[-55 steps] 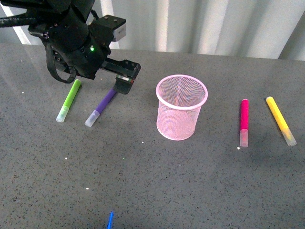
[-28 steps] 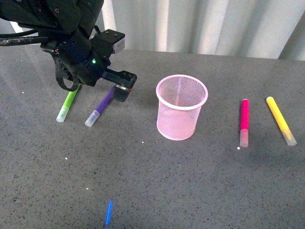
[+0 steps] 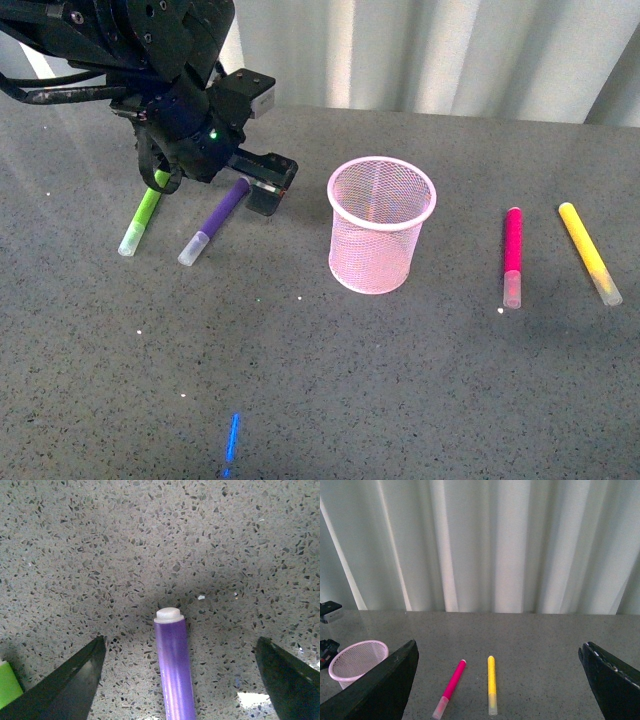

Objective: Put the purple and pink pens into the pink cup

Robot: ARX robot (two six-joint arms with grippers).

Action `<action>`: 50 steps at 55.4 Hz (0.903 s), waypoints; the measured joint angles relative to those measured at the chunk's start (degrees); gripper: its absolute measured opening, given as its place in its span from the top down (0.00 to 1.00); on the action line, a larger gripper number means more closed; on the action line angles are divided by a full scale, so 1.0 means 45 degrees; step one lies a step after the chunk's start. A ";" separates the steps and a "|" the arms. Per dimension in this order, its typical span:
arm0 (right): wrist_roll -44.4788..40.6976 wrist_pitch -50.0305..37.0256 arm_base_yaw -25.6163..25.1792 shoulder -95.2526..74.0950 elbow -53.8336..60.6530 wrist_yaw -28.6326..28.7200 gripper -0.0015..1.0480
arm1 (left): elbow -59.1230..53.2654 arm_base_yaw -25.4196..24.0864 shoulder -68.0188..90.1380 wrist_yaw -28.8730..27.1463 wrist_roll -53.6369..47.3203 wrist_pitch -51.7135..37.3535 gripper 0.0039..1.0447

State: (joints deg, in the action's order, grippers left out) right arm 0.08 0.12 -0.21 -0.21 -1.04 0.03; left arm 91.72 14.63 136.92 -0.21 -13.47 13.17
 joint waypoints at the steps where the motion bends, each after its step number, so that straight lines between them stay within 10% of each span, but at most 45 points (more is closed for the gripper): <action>1: 0.0000 0.0000 0.0000 0.0000 0.0000 0.0000 0.07 | 0.0000 0.0000 0.0000 -0.0005 -0.0005 0.0000 0.19; 20: 0.0000 0.0000 0.0000 0.0000 0.0000 0.0000 0.07 | -0.0044 0.0097 0.0010 -0.0398 -0.0185 -0.0121 0.87; 50: 0.0000 0.0000 0.0000 0.0000 0.0000 0.0000 0.07 | -0.2166 0.0277 -0.1671 -0.1511 0.0840 -0.3900 0.88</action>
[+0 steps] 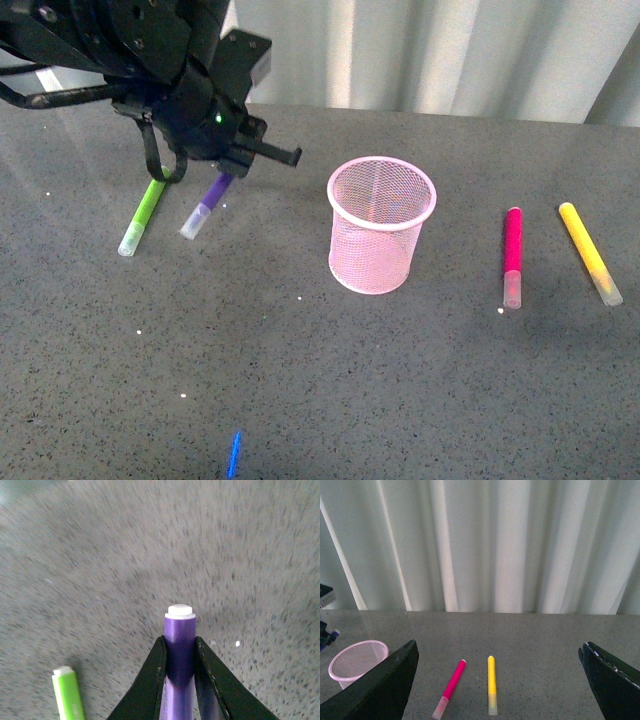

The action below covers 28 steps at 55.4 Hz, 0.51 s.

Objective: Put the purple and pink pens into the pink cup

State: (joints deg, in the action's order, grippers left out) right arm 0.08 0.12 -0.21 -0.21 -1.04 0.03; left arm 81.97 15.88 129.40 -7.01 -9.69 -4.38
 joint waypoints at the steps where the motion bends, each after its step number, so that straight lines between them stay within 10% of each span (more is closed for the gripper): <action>1: 0.0000 0.0000 0.0000 0.0000 0.0000 0.0000 0.07 | -0.0102 -0.0010 -0.0136 -0.0024 0.0044 -0.0204 0.88; 28: 0.0005 0.0000 0.0000 0.0000 0.0000 0.0000 0.07 | -0.5119 0.0767 -0.6470 -0.0967 0.3449 -0.7125 0.88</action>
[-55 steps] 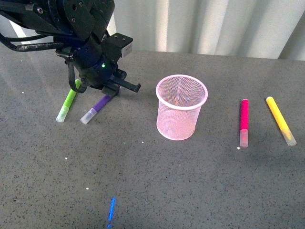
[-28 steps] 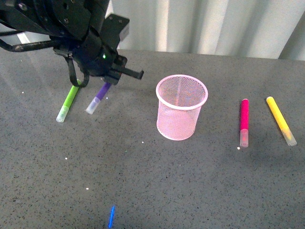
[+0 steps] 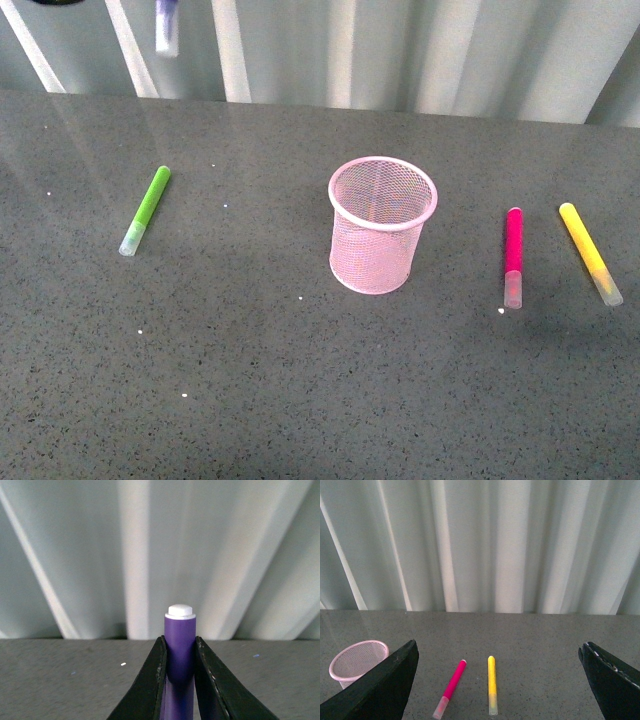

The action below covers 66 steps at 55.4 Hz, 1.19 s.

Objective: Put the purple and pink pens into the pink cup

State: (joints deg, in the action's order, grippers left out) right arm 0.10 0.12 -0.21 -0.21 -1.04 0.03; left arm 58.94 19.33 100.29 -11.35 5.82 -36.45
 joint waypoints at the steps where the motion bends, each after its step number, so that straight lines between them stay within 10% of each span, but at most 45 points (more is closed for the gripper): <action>1: -0.0005 0.0000 0.0000 0.0000 0.0000 0.0000 0.07 | -0.0214 0.0233 -0.0185 -0.0092 0.0248 -0.0301 0.88; 23: -0.0005 0.0000 0.0000 0.0000 0.0000 0.0005 0.07 | -0.1258 0.3857 0.2176 -0.1433 0.3099 -0.4464 0.89; 66: -0.0005 0.0000 0.0000 0.0000 0.0000 0.0000 0.07 | -0.0199 0.3993 0.5382 -0.2501 0.4012 -0.5790 0.89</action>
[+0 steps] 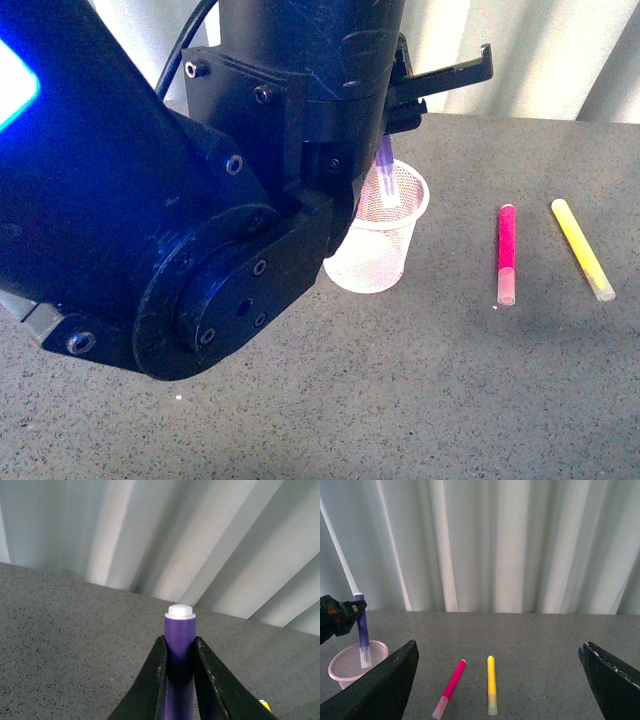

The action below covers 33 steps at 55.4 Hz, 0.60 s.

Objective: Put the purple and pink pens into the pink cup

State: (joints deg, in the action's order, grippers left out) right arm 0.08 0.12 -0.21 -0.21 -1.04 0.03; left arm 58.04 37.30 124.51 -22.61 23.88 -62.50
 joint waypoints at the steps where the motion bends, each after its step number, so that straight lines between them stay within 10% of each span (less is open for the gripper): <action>1: 0.0000 0.0000 0.0000 0.0000 0.0000 0.0000 0.07 | -0.0019 0.0000 0.0000 0.0015 -0.0010 -0.0073 0.89; 11: 0.0000 0.0000 0.0000 0.0000 0.0000 0.0000 0.07 | -0.0267 0.0000 0.0000 0.0053 -0.0015 -0.0325 0.88; 33: 0.0000 0.0000 0.0000 0.0000 0.0000 0.0000 0.07 | -0.1180 0.0010 -0.0316 0.0141 0.0058 -0.0709 0.22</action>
State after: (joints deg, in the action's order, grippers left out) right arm 0.08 0.12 -0.21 -0.21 -1.04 0.03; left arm 52.73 37.34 123.09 -21.98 24.14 -65.69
